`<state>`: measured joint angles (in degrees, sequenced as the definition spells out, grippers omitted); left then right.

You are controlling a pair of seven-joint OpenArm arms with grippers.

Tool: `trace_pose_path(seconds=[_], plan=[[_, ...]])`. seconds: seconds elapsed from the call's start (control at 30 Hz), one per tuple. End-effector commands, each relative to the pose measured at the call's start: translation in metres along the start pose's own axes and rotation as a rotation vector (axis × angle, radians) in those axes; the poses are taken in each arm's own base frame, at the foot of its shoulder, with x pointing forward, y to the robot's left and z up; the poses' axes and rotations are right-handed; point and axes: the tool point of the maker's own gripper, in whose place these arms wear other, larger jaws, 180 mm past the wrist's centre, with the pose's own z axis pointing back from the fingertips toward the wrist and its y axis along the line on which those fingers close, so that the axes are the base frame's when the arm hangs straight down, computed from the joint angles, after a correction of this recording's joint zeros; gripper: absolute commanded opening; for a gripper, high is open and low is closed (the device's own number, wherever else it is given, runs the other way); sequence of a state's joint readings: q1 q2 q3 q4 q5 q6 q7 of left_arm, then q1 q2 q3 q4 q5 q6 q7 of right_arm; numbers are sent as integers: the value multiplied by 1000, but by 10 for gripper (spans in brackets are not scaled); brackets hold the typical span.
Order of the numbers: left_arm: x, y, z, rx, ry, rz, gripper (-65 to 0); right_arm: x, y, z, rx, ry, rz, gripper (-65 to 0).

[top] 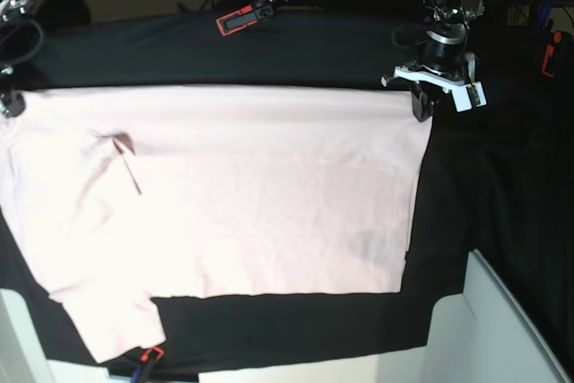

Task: Fold the T-shirt properly
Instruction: 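Drag the gripped shirt toward the robot with both grippers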

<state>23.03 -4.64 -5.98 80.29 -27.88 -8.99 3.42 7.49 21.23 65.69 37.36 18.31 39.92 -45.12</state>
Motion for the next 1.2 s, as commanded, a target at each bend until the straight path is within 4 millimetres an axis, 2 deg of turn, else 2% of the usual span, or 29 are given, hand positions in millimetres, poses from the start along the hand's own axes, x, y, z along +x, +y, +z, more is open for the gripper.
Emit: trace_pose_path(seconds=[0.0,0.4,0.5,0.77,0.93,1.17], plan=[[12,7,2,18,-44,-12,-650,28,-3,10,-8,-73,19,-650],[-19,21,29,45,34,-23,-650,7,-25,20,-52,-32,18,-650],[-24,23,33,49,47,-26,-650,-4,-33,23,-67,0,17,-650],[-27,29,39,55,59,-41,-650,-17,-40,26,-82,26,11,-650],[-23,47,47,104,49,-38,-650,-19,-40,26,-82,29,11,-650],[-25,52,49,111,58,-44,-650,-20,-40,25,-81,31,10,-650]])
